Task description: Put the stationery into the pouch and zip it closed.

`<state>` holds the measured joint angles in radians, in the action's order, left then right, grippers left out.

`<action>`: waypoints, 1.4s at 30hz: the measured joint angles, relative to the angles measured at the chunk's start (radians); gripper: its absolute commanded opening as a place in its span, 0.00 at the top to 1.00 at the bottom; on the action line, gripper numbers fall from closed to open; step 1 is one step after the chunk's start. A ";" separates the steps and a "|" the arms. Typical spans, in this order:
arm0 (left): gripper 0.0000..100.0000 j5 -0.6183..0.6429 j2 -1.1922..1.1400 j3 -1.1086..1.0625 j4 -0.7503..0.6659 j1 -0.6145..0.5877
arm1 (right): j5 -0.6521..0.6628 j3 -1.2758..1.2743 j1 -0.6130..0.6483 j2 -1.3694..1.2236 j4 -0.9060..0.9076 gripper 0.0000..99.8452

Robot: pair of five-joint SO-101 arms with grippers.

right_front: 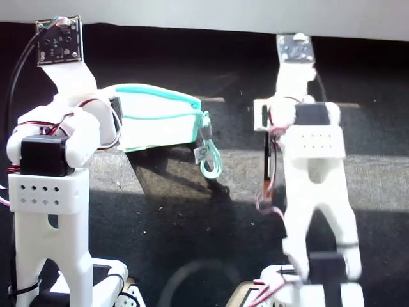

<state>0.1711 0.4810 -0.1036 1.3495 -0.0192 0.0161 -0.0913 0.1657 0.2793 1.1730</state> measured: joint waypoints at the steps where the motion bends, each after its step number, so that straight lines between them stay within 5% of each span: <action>1: 0.99 0.000 0.000 0.000 0.000 0.000 | 0.000 0.000 0.006 0.064 -0.012 0.99; 9: 0.99 0.000 0.000 0.000 0.000 0.000 | 0.000 0.000 0.176 0.394 -0.304 0.99; 21: 0.99 0.000 0.000 0.000 0.000 0.000 | 0.000 0.000 0.390 0.353 -0.687 0.99; 42: 0.99 0.000 0.000 0.000 0.000 0.000 | 0.000 0.114 0.572 0.219 -0.629 0.99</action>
<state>0.1711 0.4810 -0.1036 1.3495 -0.0192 0.0161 0.0222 0.7380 0.4987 0.5439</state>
